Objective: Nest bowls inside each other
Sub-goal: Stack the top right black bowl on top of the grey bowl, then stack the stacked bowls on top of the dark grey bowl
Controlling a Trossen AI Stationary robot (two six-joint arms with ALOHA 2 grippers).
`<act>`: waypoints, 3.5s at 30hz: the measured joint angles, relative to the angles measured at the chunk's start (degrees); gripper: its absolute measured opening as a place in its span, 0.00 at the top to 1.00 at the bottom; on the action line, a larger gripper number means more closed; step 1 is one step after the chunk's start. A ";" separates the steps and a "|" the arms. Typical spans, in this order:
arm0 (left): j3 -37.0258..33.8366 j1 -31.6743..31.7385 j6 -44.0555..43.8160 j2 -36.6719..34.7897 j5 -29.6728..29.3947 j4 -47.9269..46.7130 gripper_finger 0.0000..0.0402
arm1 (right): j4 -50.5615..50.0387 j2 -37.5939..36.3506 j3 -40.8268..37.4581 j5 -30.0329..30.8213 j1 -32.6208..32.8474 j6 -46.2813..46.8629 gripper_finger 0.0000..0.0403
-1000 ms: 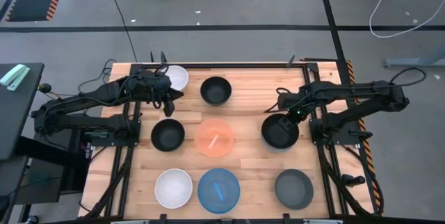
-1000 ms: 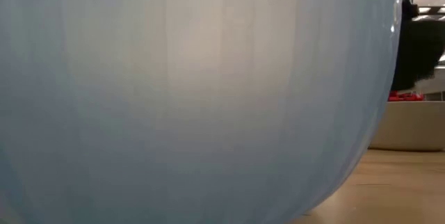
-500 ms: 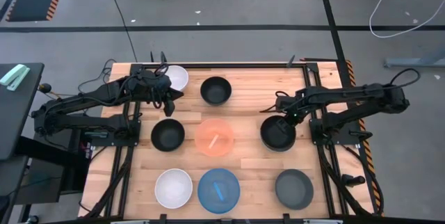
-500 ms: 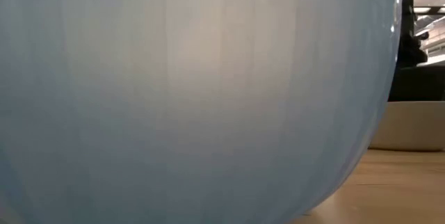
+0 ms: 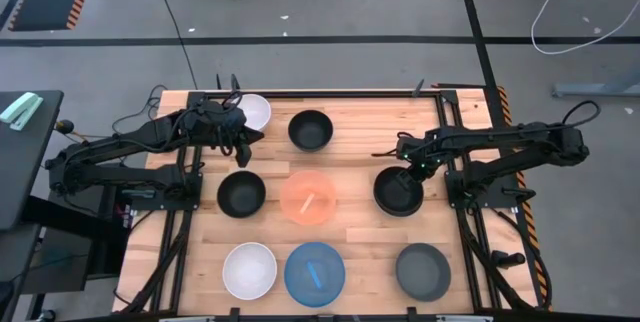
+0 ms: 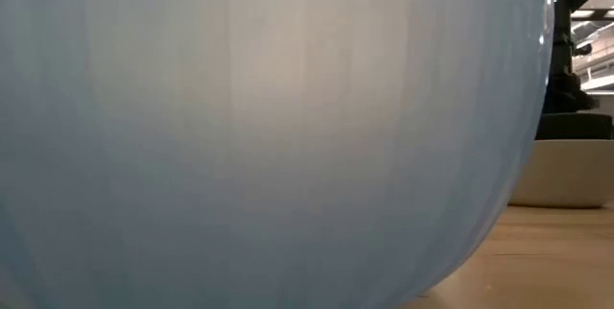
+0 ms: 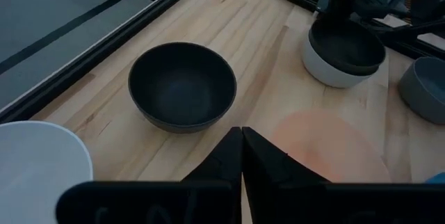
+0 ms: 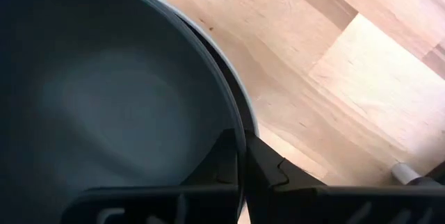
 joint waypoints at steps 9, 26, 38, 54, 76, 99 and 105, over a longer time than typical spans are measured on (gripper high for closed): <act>0.00 0.00 -0.12 0.00 0.00 0.00 0.95 | 0.10 0.20 -0.04 1.72 0.02 1.17 0.97; 0.02 0.02 -0.01 0.00 0.02 0.02 0.93 | -0.73 0.08 3.94 1.11 0.17 3.06 0.79; 0.02 0.02 0.25 0.00 0.00 0.02 0.97 | -7.60 0.02 4.99 1.77 0.13 1.91 0.78; 0.02 0.02 -0.42 0.00 0.00 0.02 0.97 | -4.09 6.54 4.99 0.50 0.13 -0.25 0.78; 0.02 0.00 -0.45 0.00 0.02 -0.08 0.97 | 3.91 14.75 3.41 -2.84 0.09 -4.02 0.79; 0.02 -0.92 -0.42 0.02 0.02 -1.51 0.96 | 4.37 9.45 4.59 0.42 0.19 -3.46 0.96; 0.02 -3.72 -0.43 0.02 0.09 -2.32 0.96 | -5.91 6.19 10.46 3.05 1.84 -3.00 0.96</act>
